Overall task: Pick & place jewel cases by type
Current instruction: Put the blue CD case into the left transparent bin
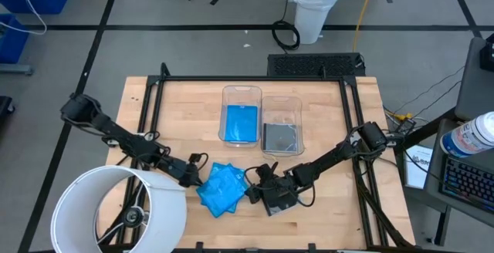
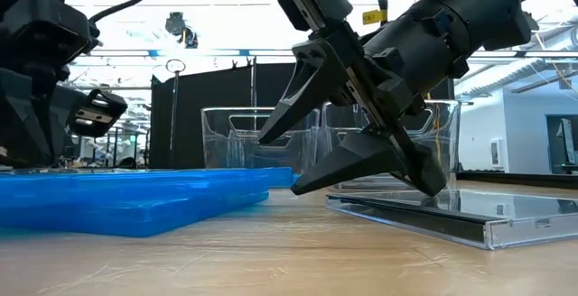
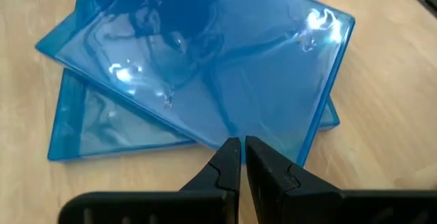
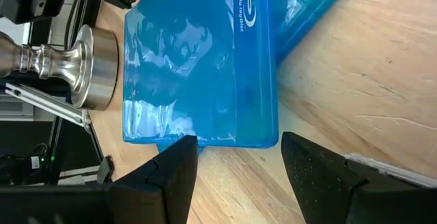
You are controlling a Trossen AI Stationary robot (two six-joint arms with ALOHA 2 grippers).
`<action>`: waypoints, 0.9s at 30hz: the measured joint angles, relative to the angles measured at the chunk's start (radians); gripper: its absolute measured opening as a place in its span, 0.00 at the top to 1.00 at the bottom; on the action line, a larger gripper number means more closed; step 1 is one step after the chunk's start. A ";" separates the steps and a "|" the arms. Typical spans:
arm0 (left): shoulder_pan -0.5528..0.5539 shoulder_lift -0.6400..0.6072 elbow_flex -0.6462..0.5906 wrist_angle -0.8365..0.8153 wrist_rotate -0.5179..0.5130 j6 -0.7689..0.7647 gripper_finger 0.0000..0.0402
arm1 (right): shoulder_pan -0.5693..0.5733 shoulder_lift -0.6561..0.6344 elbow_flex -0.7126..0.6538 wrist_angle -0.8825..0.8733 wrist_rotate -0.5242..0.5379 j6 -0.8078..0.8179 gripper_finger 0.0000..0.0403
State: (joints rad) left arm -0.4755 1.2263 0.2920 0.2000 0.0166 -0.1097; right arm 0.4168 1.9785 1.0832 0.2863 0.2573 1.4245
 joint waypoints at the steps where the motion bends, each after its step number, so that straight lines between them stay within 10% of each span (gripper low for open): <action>1: 0.000 0.008 0.000 0.004 0.000 0.000 0.92 | 0.001 0.000 0.000 0.000 0.000 -0.003 0.50; 27: 0.004 0.083 0.024 0.041 -0.018 0.009 0.92 | 0.010 0.034 -0.002 0.148 0.060 -0.027 0.53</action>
State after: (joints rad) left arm -0.4718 1.3094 0.3164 0.2408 -0.0013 -0.1003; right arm 0.4271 2.0125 1.0817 0.4347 0.3175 1.3972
